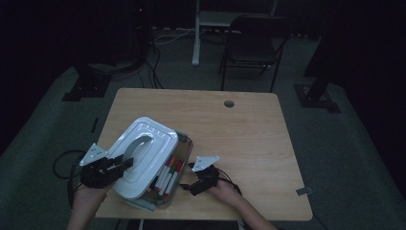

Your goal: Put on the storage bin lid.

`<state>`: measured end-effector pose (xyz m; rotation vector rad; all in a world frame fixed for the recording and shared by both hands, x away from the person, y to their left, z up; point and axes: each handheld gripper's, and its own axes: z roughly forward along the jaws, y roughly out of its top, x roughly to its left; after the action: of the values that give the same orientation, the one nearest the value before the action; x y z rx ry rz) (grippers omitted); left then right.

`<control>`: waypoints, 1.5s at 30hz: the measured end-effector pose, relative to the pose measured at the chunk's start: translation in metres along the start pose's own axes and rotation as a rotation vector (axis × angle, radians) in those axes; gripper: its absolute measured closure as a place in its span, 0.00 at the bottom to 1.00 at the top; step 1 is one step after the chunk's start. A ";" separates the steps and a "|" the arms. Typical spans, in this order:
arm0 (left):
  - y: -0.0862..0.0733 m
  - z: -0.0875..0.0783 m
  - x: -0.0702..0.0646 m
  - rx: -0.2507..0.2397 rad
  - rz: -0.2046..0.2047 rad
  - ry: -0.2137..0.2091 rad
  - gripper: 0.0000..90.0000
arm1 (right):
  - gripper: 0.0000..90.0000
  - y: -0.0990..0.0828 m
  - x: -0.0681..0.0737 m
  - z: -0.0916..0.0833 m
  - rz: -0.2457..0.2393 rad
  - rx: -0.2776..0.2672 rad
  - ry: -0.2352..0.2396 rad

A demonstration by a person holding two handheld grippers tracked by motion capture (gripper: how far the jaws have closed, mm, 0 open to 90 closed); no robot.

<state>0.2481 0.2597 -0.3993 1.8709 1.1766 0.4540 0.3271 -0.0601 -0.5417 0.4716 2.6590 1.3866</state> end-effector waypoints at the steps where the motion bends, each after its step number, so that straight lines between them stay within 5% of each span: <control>1: 0.000 0.002 -0.001 0.002 0.001 -0.005 0.76 | 0.14 0.002 0.002 0.003 0.000 0.002 0.004; 9: 0.002 0.014 -0.006 0.016 0.005 -0.012 0.76 | 0.14 0.010 0.009 0.016 -0.014 0.008 -0.027; 14: 0.001 0.025 -0.016 0.035 0.030 -0.009 0.76 | 0.15 0.007 0.006 0.008 -0.008 -0.015 -0.057; 22: 0.000 0.026 -0.019 0.035 0.001 -0.012 0.75 | 0.15 0.001 -0.004 -0.008 0.015 -0.029 -0.094; 32: -0.001 0.027 -0.030 0.042 0.024 -0.036 0.75 | 0.15 -0.003 -0.008 -0.013 0.029 -0.028 -0.097; 45: -0.003 0.028 -0.024 0.022 -0.030 0.001 0.75 | 0.15 -0.005 -0.010 -0.015 0.033 -0.026 -0.099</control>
<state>0.2535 0.2264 -0.4142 1.8697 1.2132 0.4267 0.3322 -0.0780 -0.5371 0.5683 2.5636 1.3675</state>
